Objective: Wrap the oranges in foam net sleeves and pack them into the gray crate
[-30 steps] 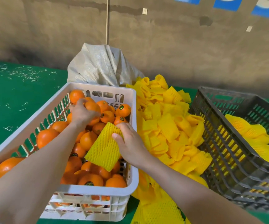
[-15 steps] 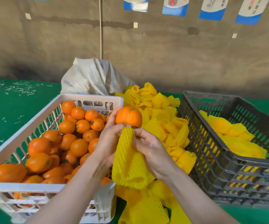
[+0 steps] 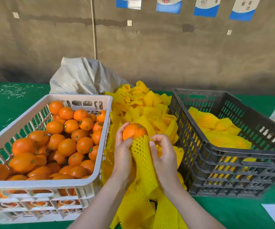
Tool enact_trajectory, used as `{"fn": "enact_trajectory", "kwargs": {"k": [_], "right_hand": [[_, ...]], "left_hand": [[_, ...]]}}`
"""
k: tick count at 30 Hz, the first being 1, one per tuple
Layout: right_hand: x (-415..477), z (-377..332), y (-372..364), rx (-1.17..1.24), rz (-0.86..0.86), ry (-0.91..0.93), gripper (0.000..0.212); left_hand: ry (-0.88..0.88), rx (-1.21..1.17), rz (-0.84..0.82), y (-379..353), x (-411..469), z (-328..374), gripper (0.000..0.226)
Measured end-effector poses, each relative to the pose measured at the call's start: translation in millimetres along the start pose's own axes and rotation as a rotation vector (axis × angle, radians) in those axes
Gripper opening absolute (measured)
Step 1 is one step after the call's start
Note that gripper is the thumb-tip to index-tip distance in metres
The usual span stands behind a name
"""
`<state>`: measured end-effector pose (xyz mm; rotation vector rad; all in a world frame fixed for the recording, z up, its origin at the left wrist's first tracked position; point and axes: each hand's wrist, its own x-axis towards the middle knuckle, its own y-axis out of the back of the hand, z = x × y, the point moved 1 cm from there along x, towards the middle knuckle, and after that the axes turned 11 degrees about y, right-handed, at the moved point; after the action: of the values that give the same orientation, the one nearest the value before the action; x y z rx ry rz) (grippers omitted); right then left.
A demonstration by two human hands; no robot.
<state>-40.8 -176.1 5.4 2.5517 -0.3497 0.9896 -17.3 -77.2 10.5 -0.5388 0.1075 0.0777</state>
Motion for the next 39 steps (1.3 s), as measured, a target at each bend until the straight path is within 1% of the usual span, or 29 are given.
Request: {"fn": "enact_trajectory", "kwargs": {"k": [2, 4, 6, 9, 10, 11, 12, 13, 14, 15, 17, 19, 20, 21, 22, 23, 25, 26, 28, 29, 31, 32, 34, 35, 36, 37, 39], "right_hand": [[3, 6, 6, -0.002, -0.003, 0.001, 0.006], [5, 9, 11, 0.011, 0.010, -0.027, 0.014], [5, 12, 13, 0.030, 0.018, -0.068, 0.012], [7, 14, 14, 0.073, 0.031, -0.135, 0.008], [9, 15, 14, 0.081, 0.038, -0.154, 0.006], [11, 16, 14, 0.084, 0.042, -0.173, 0.005], [12, 17, 14, 0.084, 0.041, -0.190, 0.005], [11, 18, 14, 0.073, 0.038, -0.197, 0.009], [10, 18, 13, 0.051, 0.030, -0.186, 0.014], [7, 17, 13, 0.024, 0.021, -0.158, 0.019], [5, 15, 13, -0.013, 0.033, -0.089, 0.033], [9, 15, 17, -0.028, 0.061, -0.051, 0.059], [14, 16, 19, -0.028, 0.060, -0.050, 0.071], [19, 16, 20, -0.021, 0.050, -0.062, 0.077], [23, 17, 22, -0.006, 0.030, -0.080, 0.079], [26, 18, 24, 0.018, 0.005, -0.099, 0.075], [30, 17, 26, 0.059, -0.038, -0.119, 0.059], [31, 18, 27, 0.062, -0.068, -0.116, 0.057], [33, 19, 29, 0.063, -0.121, -0.103, 0.062], [34, 19, 30, 0.065, -0.128, -0.102, 0.059], [39, 19, 31, 0.092, -0.100, -0.120, 0.047], [43, 19, 32, 0.114, -0.066, -0.133, 0.041], [49, 18, 32, 0.175, -0.001, -0.157, 0.039], [51, 17, 32, 0.216, 0.008, -0.166, 0.040], [51, 16, 32, 0.248, 0.003, -0.172, 0.041], [52, 15, 32, 0.266, -0.006, -0.172, 0.041], [52, 13, 33, 0.293, -0.019, -0.176, 0.042]], "left_hand": [[0.054, -0.072, -0.037, -5, -2, -6, 0.049], [0.101, -0.087, -0.067, -8, -5, -9, 0.053], [0.129, -0.079, -0.111, -9, -6, -13, 0.052], [0.151, -0.132, -0.180, -8, -6, -16, 0.031], [0.148, -0.104, -0.168, -6, -6, -18, 0.041], [0.141, -0.027, -0.155, -5, -6, -20, 0.058], [0.117, 0.107, -0.143, -4, -6, -21, 0.068], [0.081, 0.232, -0.132, -5, -6, -21, 0.069], [0.040, 0.331, -0.112, -5, -7, -20, 0.067], [0.005, 0.381, -0.084, -3, -5, -20, 0.063], [-0.014, 0.381, -0.085, 0, -1, -20, 0.055], [0.020, 0.320, -0.158, 2, 1, -18, 0.053], [0.058, 0.260, -0.191, 3, 0, -17, 0.056], [0.107, 0.189, -0.215, 4, 0, -17, 0.061], [0.156, 0.129, -0.230, 5, -1, -17, 0.067], [0.193, 0.093, -0.246, 5, 0, -16, 0.071], [0.225, 0.075, -0.268, 3, -1, -13, 0.068], [0.233, 0.069, -0.272, 2, 0, -12, 0.065], [0.262, 0.040, -0.272, 1, -1, -11, 0.060], [0.280, 0.031, -0.277, 1, -1, -11, 0.060], [0.303, 0.047, -0.293, 1, -3, -12, 0.059], [0.311, 0.062, -0.314, 1, -3, -12, 0.054], [0.336, 0.084, -0.377, 0, -4, -13, 0.040], [0.348, 0.083, -0.403, 0, -5, -11, 0.036], [0.359, 0.081, -0.416, 0, -5, -9, 0.042], [0.371, 0.076, -0.428, 0, -5, -7, 0.054], [0.392, 0.089, -0.460, 0, -3, -2, 0.088]]}}
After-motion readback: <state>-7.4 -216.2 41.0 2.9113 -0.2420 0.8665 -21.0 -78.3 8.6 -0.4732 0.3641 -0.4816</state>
